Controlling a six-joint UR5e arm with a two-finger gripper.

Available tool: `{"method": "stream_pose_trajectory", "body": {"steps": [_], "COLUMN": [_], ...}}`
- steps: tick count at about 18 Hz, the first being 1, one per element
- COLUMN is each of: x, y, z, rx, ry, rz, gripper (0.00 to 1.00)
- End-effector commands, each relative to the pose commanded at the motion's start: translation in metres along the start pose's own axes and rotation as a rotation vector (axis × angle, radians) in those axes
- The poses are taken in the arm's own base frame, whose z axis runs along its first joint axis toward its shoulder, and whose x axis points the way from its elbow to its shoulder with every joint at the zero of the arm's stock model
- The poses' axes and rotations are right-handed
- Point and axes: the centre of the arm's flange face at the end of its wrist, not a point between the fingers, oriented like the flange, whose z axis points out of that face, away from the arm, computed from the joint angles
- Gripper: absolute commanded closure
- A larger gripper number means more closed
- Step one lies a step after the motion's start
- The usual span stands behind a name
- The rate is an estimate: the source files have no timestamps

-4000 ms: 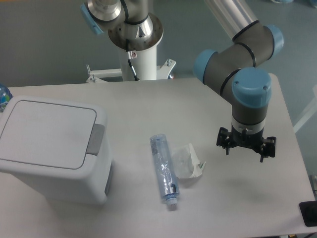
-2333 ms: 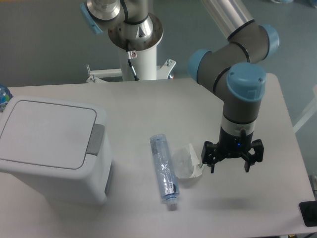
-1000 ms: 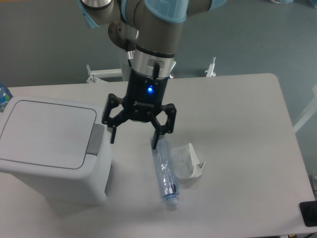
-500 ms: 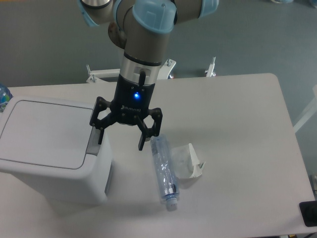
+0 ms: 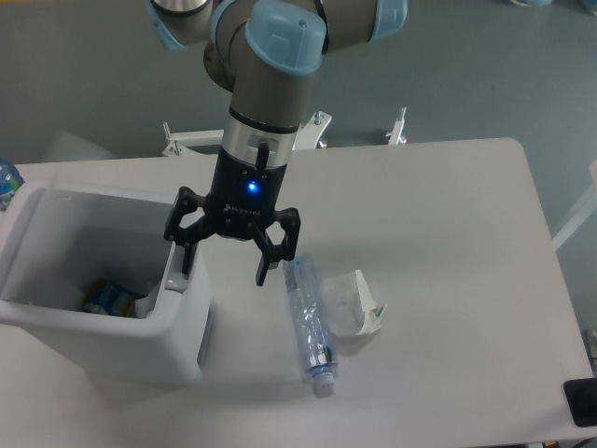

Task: Open the trash can
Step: 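Push the gripper fingers against the lid edge to flip it open, then withdraw the gripper up and away from the opened trash can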

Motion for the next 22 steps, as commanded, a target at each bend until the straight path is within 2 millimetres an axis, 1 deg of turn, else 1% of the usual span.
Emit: {"method": "stream_pose_trajectory", "body": {"steps": [2,4,6,7,9,10,12,14,15,16,17,18,19,20,21,22], "x": [0.001,0.003,-0.003,-0.011,-0.046,-0.061,-0.102,-0.134,-0.159,-0.175,-0.192,-0.207,-0.222,-0.235,-0.247,-0.258], "y": [-0.001,-0.006,-0.011,-0.014,-0.015,-0.015,-0.010,-0.006,-0.003,-0.002,0.002,0.006,0.010,0.016,0.022,0.024], "z": [-0.001,-0.008,-0.012,-0.017,-0.030,-0.032,-0.032,-0.021,-0.014,-0.012,-0.005,0.011,0.023,0.032,0.036,0.035], "rx": [0.003,0.018,0.028,0.044,0.065,0.065,0.052,0.019,-0.014,-0.035,-0.066,-0.112,-0.169,-0.229,-0.285,-0.316], "ry": [0.001,-0.002,-0.012,-0.028,-0.089,-0.110,-0.136,-0.162,-0.210,-0.243,-0.265,-0.279,-0.305,-0.336,-0.360,-0.381], "rz": [0.001,0.010,0.015,0.011,-0.021,-0.024,0.006,0.047,0.062,0.071,0.094,0.147,0.218,0.290,0.344,0.385], "gripper": [0.00,0.00,0.00,0.00,0.00,0.00,0.00,0.00,0.00,0.00,0.00,0.00,0.00,0.00,0.00,0.00]}}
